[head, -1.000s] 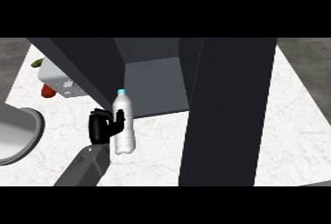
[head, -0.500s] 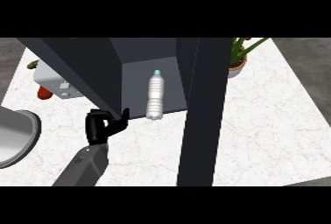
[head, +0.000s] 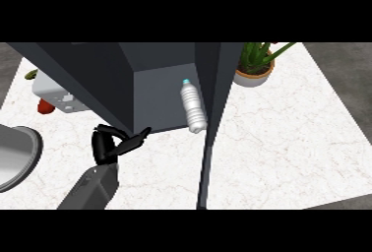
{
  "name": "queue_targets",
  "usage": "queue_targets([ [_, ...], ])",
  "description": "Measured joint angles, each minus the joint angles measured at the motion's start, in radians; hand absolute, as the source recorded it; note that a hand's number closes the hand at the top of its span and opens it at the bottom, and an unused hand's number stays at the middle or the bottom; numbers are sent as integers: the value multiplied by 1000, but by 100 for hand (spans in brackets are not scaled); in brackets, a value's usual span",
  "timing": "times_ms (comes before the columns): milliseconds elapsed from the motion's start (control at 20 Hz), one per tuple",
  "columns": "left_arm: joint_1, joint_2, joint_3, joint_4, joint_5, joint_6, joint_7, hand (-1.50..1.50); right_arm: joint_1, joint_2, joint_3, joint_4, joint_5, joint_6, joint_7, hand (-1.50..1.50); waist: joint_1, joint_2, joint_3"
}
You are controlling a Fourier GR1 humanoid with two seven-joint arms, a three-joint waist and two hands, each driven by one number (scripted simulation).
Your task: Pick up the bottled water, place it into the cabinet and close the cabinet
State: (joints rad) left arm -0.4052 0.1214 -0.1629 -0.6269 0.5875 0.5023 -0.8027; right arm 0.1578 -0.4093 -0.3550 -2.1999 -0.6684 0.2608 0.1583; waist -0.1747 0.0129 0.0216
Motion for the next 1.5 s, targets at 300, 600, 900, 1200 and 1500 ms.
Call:
queue_targets([
  [300, 10, 13, -25, -10, -22, 37, -8, -150, -8, -6, 0, 8, -8, 14, -3, -150, -13, 1, 1],
  [600, 29, 38, -62, -24, -44, 43, -6, -150, -15, -10, 7, 13, -15, 26, -2, -150, -24, 1, 1],
  [900, 24, 68, -94, -29, -61, 32, 2, 150, -23, -14, 12, 22, -16, 41, -5, -150, -30, 3, -5],
  [1200, -10, 71, -86, -12, -35, -8, 30, 150, -28, -24, 2, 32, -13, 46, -6, -150, -7, 3, -14],
  [1500, -38, 57, -88, 15, -19, -54, 50, 150, -25, -39, -15, 21, -13, 54, -2, -150, 19, 0, -18],
])
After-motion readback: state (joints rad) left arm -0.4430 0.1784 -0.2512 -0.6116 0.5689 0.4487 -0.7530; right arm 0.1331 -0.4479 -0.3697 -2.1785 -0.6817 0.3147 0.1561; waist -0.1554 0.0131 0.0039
